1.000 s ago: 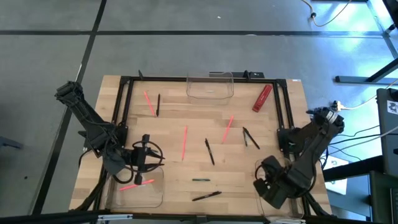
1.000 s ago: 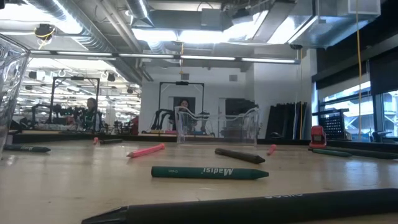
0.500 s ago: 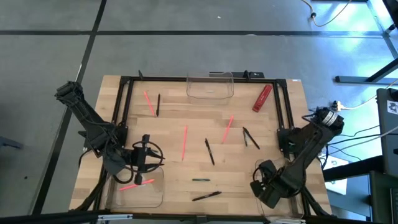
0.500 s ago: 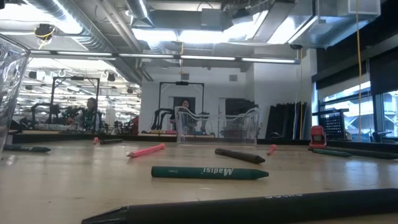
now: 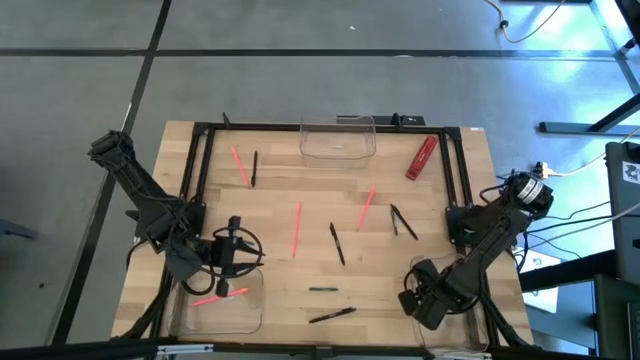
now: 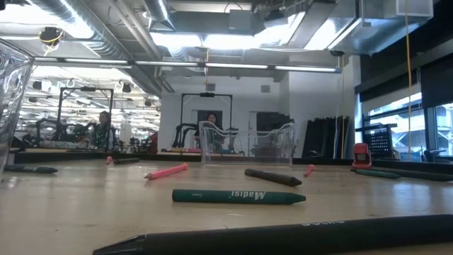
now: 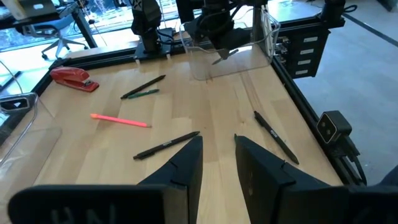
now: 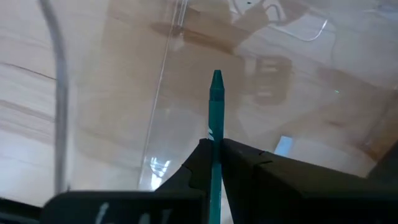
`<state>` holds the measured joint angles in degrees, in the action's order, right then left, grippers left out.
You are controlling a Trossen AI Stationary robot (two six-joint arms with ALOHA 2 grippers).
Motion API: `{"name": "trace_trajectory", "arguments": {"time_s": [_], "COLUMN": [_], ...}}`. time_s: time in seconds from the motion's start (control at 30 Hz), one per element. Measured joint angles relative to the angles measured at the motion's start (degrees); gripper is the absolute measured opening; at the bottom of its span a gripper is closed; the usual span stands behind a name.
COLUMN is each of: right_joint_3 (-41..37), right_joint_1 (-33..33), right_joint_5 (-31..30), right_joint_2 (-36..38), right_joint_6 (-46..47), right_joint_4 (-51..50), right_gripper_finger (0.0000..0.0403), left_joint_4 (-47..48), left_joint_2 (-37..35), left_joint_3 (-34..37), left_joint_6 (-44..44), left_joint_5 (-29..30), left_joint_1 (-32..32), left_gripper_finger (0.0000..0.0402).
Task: Sort crayons/erasers/pens/pencils in bins
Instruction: Put the green crayon into the bottom right transparent bin, then put the black pen into the top transparent bin
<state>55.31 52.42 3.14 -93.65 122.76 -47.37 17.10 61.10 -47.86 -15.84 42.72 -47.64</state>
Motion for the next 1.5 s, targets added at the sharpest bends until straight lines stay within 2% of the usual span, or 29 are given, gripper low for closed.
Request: {"name": "trace_trajectory", "arguments": {"time_s": [0.17,0.6,0.8,1.03,1.27,1.4,1.5], "right_joint_3": [-0.22,-0.22,1.81,7.14,15.40,20.42,23.50], "right_joint_1": [0.00,0.00,0.00,0.00,0.00,0.00,-0.21], "right_joint_5": [0.01,0.02,-1.40,-7.48,-14.09,-19.71,-26.30], "right_joint_2": [0.00,0.00,0.00,0.00,0.00,-0.02,-0.01], "right_joint_6": [1.54,3.24,2.93,0.14,-0.28,-0.32,-3.26], "right_joint_4": [0.24,-0.73,-0.78,-4.73,-16.60,-23.89,-26.19], "right_gripper_finger": [0.0035,0.0113,0.0115,0.0115,0.0115,0.0115,0.0115], "left_joint_4": [-0.01,0.00,0.00,0.04,0.42,0.42,0.44], "left_joint_2": [0.00,0.00,0.00,0.00,0.00,0.00,0.00], "left_joint_3": [0.00,0.00,0.00,0.00,0.00,0.00,0.00], "left_joint_6": [0.00,0.00,-0.01,-0.02,-0.02,-0.02,-0.02], "left_joint_5": [0.00,0.00,0.00,-0.02,-0.04,-0.04,-0.04], "left_joint_1": [-0.01,-0.01,0.00,-0.01,-0.01,-0.02,-0.02], "left_gripper_finger": [0.0089,0.0089,0.0089,0.0089,0.0089,0.0089,0.0089]}}
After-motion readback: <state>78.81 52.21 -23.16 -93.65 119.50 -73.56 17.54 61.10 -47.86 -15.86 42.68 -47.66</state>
